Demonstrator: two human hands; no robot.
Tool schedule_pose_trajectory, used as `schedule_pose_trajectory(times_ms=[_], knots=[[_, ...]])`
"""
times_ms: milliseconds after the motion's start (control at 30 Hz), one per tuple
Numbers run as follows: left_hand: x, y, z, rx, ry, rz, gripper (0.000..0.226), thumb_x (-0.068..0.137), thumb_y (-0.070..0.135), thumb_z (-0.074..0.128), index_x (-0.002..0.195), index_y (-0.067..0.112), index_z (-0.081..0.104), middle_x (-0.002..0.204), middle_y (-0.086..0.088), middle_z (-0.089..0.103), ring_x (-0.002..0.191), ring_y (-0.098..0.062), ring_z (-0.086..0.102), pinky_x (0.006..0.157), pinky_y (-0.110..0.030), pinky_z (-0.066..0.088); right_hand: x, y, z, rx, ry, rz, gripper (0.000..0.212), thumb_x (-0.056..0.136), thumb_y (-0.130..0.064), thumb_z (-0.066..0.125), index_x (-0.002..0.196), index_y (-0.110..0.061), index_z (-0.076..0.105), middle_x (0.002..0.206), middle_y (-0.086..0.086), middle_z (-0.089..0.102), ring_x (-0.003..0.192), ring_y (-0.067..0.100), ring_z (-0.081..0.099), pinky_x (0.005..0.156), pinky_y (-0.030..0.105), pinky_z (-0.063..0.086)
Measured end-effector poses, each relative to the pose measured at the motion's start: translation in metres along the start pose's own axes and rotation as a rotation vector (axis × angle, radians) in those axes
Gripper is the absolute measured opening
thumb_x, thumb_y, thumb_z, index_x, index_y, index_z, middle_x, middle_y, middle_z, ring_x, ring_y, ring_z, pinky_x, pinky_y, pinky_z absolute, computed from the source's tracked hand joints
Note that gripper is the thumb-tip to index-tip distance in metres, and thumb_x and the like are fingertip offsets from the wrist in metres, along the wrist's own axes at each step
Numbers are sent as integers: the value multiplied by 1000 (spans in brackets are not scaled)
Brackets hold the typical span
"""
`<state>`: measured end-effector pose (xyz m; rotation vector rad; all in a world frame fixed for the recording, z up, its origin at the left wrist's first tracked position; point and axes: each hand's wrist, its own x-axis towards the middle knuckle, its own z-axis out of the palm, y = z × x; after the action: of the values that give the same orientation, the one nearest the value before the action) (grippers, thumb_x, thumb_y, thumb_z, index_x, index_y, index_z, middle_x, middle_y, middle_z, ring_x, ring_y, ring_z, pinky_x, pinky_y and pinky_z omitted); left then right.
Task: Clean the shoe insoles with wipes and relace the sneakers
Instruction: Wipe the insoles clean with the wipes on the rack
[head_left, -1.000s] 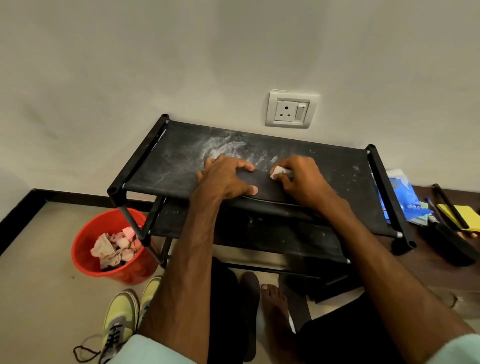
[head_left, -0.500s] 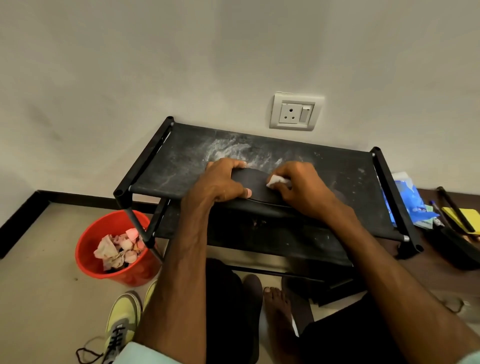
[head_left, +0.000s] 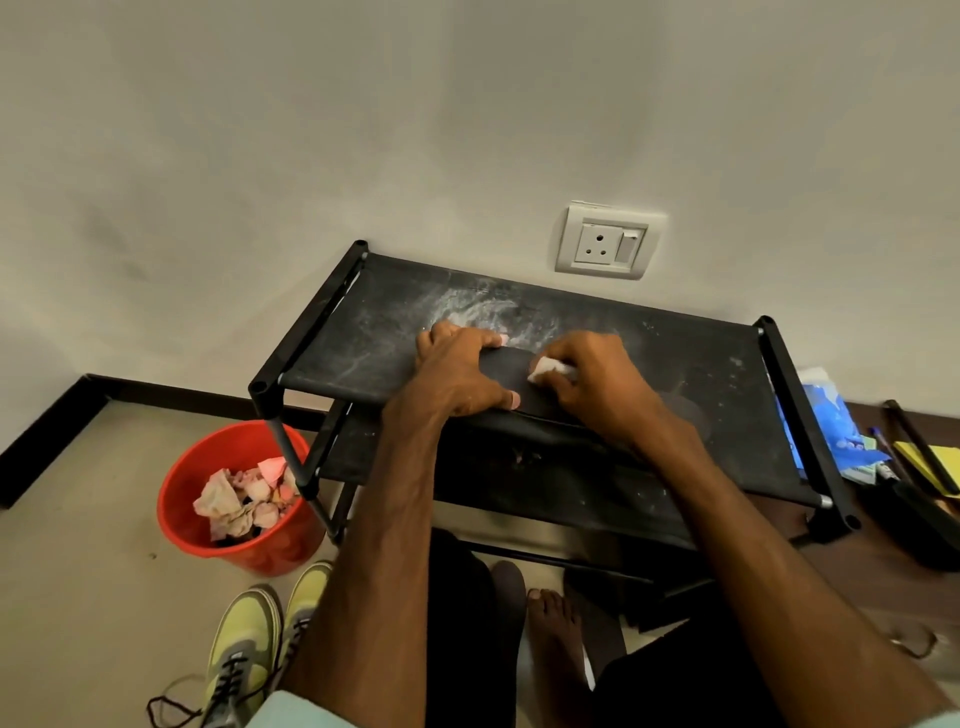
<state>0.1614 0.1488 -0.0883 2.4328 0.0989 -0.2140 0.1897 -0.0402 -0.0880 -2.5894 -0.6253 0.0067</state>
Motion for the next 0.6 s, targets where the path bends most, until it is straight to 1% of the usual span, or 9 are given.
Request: schedule_pose_trajectory(times_ms=[100, 133, 200, 267, 300, 367, 467, 533, 600], knots=[[1, -7, -2, -8, -20, 19, 85, 72, 44, 87, 147, 37, 48, 153, -4, 35, 142, -29, 21, 116, -42, 25, -13, -14, 3, -29, -70, -124, 6, 87, -11, 72, 90, -12, 77, 85, 5, 73, 75, 18, 67, 71, 40, 57], [0, -9, -2, -30, -25, 24, 84, 73, 42, 86, 147, 38, 47, 154, -3, 35, 143, -29, 20, 117, -41, 25, -10, -12, 1, -25, -73, -116, 6, 87, -12, 74, 90, -13, 78, 85, 4, 74, 75, 16, 67, 72, 37, 57], [-1, -13, -3, -82, -28, 33, 80, 77, 37, 84, 148, 37, 47, 153, 0, 36, 145, -26, 21, 118, -40, 25, 2, -2, -4, 13, -33, -30, 8, 87, -15, 75, 92, -17, 81, 88, 2, 76, 79, 12, 68, 76, 32, 57], [1, -17, -4, -120, -25, 18, 81, 77, 34, 85, 148, 31, 47, 151, 2, 41, 143, -25, 28, 118, -40, 31, 14, 9, -7, 21, 37, 68, 11, 87, -15, 73, 94, -18, 82, 92, 2, 78, 85, 14, 70, 82, 36, 58], [2, -19, -4, -135, -22, 7, 85, 74, 34, 87, 149, 27, 46, 150, 2, 43, 142, -24, 33, 117, -42, 35, 16, 10, -8, 17, 43, 91, 13, 87, -14, 72, 94, -18, 82, 93, 2, 78, 86, 16, 70, 83, 37, 58], [3, -22, -4, -172, -15, -11, 98, 68, 35, 90, 152, 24, 41, 150, 3, 45, 141, -24, 38, 114, -44, 39, 12, 2, -6, 10, -28, 53, 13, 87, -13, 73, 96, -19, 82, 93, 0, 78, 86, 13, 70, 83, 36, 59], [5, -23, -3, -190, -11, -3, 106, 66, 30, 93, 155, 19, 36, 151, 3, 46, 142, -23, 38, 114, -45, 41, -5, -19, -4, 27, -169, -107, 14, 87, -16, 78, 99, -22, 81, 94, -3, 77, 83, 7, 69, 79, 31, 60], [7, -24, -2, -188, -11, 8, 105, 67, 29, 93, 155, 19, 35, 151, 2, 46, 142, -23, 38, 114, -45, 40, -3, -18, -4, 21, -166, -112, 14, 85, -20, 80, 98, -25, 81, 93, -5, 77, 83, 7, 69, 79, 33, 60], [9, -25, -1, -193, -9, 14, 102, 68, 30, 92, 153, 21, 38, 151, 3, 46, 142, -22, 37, 115, -45, 39, 9, -5, -3, 14, -96, -28, 13, 83, -25, 81, 95, -29, 81, 91, -10, 76, 83, 6, 69, 79, 37, 61]])
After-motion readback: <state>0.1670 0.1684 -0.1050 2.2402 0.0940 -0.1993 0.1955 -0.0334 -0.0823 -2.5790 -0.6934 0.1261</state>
